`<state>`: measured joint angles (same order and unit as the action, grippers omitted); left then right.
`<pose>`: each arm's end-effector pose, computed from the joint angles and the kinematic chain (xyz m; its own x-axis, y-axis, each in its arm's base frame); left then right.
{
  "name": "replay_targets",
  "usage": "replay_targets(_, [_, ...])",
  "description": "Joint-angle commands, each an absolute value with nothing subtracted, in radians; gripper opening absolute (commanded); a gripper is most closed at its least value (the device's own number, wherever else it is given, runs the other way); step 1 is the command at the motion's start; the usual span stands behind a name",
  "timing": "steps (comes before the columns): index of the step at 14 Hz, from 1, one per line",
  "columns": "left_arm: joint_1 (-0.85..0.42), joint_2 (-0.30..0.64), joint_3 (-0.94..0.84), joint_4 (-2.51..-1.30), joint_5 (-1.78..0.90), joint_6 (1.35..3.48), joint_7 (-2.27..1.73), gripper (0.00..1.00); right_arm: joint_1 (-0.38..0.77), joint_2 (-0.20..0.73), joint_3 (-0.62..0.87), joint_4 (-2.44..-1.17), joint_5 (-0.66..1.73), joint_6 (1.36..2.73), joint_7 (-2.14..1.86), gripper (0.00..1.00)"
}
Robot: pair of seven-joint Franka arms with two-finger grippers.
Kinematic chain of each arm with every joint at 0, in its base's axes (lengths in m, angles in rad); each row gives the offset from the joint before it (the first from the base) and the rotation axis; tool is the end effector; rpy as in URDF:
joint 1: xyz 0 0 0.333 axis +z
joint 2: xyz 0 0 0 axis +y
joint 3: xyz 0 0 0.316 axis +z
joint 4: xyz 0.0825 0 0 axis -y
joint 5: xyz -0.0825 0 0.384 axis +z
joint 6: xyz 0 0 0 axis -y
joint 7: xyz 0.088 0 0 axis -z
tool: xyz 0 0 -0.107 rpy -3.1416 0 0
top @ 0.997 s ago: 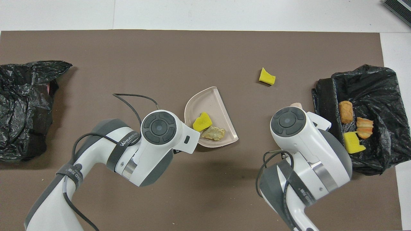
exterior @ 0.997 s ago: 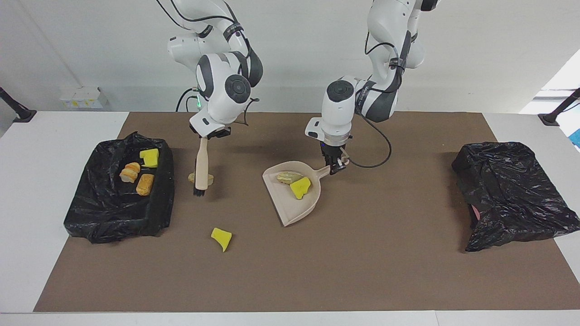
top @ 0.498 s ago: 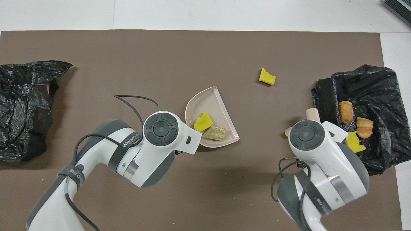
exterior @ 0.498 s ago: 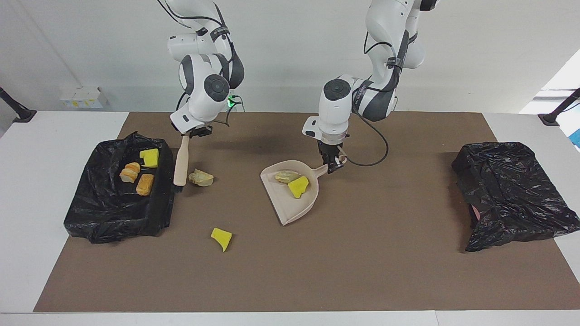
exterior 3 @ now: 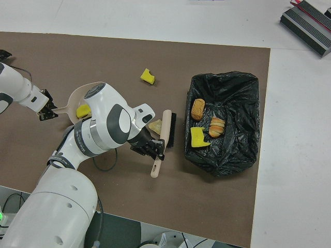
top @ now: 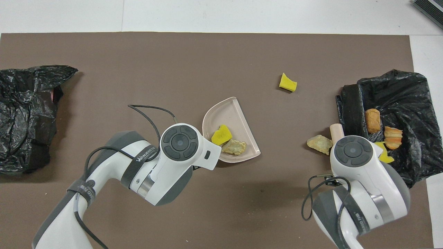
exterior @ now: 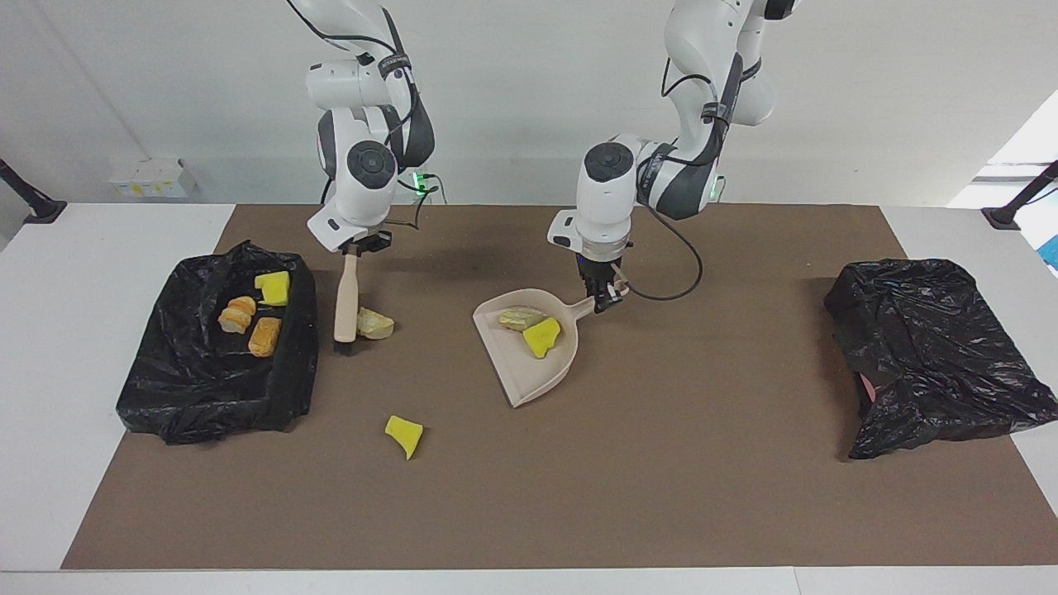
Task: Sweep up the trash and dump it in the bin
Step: 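Sweep the remaining chunk toward the dustpan with the right gripper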
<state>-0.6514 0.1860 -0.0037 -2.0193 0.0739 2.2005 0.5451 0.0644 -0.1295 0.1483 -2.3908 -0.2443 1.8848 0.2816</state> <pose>0.4657 -0.3545 0.3598 0.3218 -0.9461 -0.0357 -0.9462 -0.3200 -0.0471 0.4276 0.0736 0.3456 0.9521 -0.0040 -0.3056 0.0928 -0.9489 0.3016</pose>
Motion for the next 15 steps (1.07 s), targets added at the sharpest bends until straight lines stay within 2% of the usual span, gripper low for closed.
replay_targets(1, [-0.669,0.155,0.011,-2.045,0.064,2.184,0.537,0.00,0.060,-0.040,0.156,-2.327,-0.172,1.939,0.247,0.00])
replay_targets(3, [-0.669,0.153,0.011,-2.046,0.064,2.183,0.538,0.00,0.100,0.009,0.156,-2.245,-0.108,1.925,0.247,0.00])
replay_targets(6, [-0.670,0.147,0.009,-2.055,0.071,2.175,0.538,0.00,0.170,0.041,0.158,-2.207,0.000,1.927,0.247,0.00])
replay_targets(12, [-0.681,0.127,0.009,-2.094,0.074,2.207,0.538,0.00,0.331,0.044,0.158,-2.163,0.230,1.921,0.267,0.00])
replay_targets(15, [-0.680,0.129,0.009,-2.094,0.074,2.227,0.538,0.00,0.364,0.089,0.158,-2.055,0.217,1.869,0.294,0.00])
